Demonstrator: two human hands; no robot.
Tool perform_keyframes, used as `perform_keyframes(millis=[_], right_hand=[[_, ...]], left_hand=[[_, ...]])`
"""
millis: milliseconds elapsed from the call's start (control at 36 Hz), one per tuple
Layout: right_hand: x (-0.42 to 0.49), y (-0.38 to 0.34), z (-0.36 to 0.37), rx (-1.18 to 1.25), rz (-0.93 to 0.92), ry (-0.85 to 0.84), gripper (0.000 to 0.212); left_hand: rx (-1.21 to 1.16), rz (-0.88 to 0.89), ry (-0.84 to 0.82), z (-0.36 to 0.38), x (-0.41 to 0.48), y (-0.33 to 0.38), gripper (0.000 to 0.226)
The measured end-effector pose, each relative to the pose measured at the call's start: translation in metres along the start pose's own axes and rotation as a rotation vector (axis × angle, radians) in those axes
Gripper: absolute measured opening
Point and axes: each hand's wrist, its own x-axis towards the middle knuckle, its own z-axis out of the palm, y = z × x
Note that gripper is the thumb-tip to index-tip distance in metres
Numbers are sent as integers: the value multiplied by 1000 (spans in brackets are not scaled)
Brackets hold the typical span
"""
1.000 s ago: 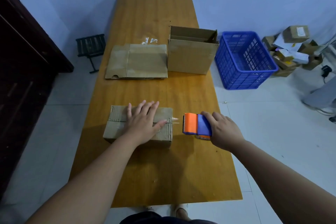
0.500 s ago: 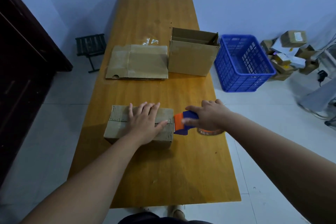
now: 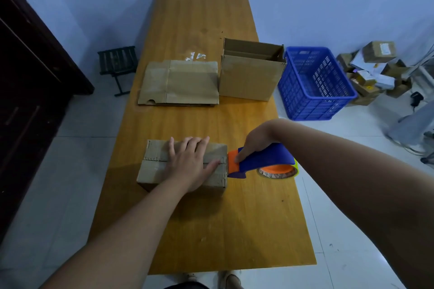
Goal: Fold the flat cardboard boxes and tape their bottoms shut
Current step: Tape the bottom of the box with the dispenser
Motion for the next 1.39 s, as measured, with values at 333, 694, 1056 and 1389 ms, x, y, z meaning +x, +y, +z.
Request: perform_keyframes(millis=[333, 694, 1056, 1389], right_hand=[[-9, -13, 7, 113, 15, -43, 34], [23, 0, 76, 44, 241, 164, 41], [24, 7, 62, 379, 205, 545, 48], [-7, 9, 63, 714, 15, 750, 48]], left_hand=[[16, 0, 6, -1, 0, 0, 73], [-42, 18, -2, -5, -1, 0, 68], [140, 489, -122, -15, -3, 8, 47], [139, 331, -151, -14, 2, 26, 29]])
